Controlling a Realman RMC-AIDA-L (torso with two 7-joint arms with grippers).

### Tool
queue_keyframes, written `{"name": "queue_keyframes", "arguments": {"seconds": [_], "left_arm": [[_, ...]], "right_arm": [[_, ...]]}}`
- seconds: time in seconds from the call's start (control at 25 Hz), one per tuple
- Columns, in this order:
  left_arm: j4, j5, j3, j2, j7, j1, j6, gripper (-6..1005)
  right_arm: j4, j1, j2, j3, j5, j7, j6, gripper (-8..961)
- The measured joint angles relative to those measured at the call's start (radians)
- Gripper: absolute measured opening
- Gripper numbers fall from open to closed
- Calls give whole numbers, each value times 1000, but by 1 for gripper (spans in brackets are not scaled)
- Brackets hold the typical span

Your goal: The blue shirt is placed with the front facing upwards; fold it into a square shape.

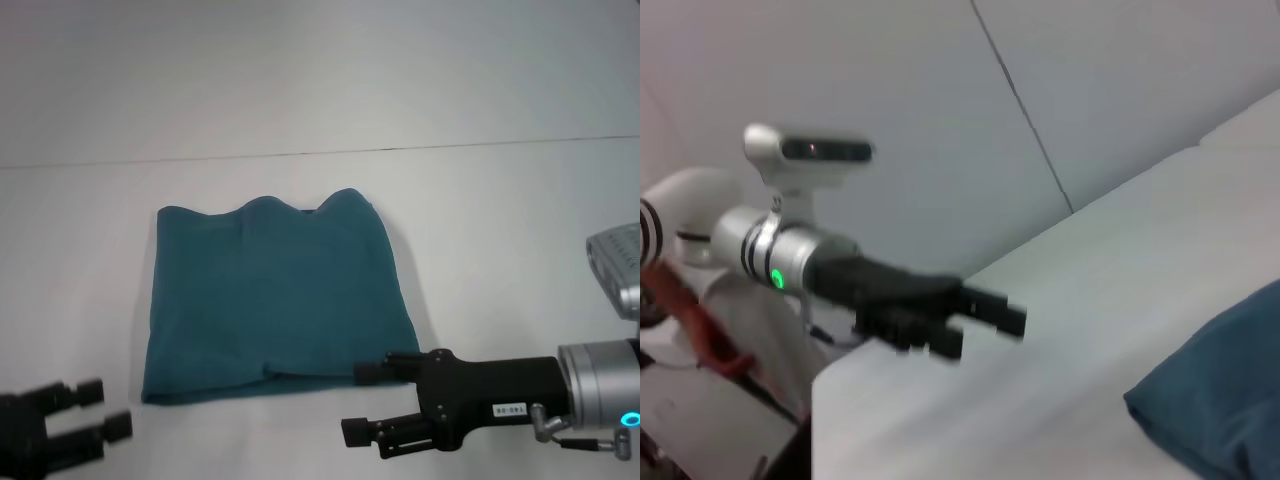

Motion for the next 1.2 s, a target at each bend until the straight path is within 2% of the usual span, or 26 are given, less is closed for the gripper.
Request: {"name": "queue_keyframes", "arguments": {"seconds": [0.36,0.52,0.64,0.76,0.88,1.2], "left_arm": [[37,121,32,4,-138,-31,16,751],[33,118,58,-4,-145,-34,34,751],[34,112,90,-19,-96,-24,41,751],[30,110,93,-23,-66,-22,39,751],[3,97,92,-27,-6,-27,30,751],[-36,64,100,-26,5,-50,14,751]], "right_arm": [[4,-18,-26,6,-26,198,0,944],[4,-18,-18,5,-27,195,-3,944],[4,-18,-6,1,-27,139,-4,945],[4,-17,1,1,-27,113,-2,945],[4,-15,2,4,-27,112,1,945],[8,-20,1,5,-27,117,2,945]]}}
